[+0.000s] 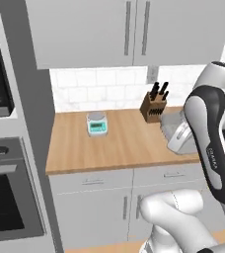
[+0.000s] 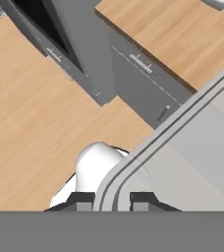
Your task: Take the meat container that has the shrimp and place it on the second highest rack of the freezer. Then take the vegetable container that has the lemon wedge and eggplant and place it on the highest rack of the freezer.
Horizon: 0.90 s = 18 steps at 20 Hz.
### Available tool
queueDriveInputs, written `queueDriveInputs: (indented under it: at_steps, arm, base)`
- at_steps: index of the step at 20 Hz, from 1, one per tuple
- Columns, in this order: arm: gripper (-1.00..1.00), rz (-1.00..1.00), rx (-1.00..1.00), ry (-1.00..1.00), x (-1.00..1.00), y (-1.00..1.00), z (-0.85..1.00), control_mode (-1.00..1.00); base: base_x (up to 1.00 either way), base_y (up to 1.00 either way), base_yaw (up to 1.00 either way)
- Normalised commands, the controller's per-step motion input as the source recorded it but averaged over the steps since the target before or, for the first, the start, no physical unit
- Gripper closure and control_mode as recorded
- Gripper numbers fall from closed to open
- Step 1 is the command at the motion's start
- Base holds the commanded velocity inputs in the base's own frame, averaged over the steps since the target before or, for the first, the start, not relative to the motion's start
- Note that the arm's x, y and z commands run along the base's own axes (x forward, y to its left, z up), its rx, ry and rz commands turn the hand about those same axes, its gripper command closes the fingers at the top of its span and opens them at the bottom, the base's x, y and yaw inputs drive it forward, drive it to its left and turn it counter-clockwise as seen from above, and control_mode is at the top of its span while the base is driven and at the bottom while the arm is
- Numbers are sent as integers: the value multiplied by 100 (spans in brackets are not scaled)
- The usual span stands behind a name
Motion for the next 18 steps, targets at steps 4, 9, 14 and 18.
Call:
queueDriveInputs:
  at_steps: [4,9,14,18]
  arm:
    - [100,0,0,0,0,0,0,100]
    - [100,0,0,0,0,0,0,100]
    - [100,0,0,0,0,0,0,100]
    - [100,0,0,0,0,0,0,100]
  base:
    - [-48,0,66]
    - [-16,0,70]
    - [-2,0,76]
    - [0,2,83]
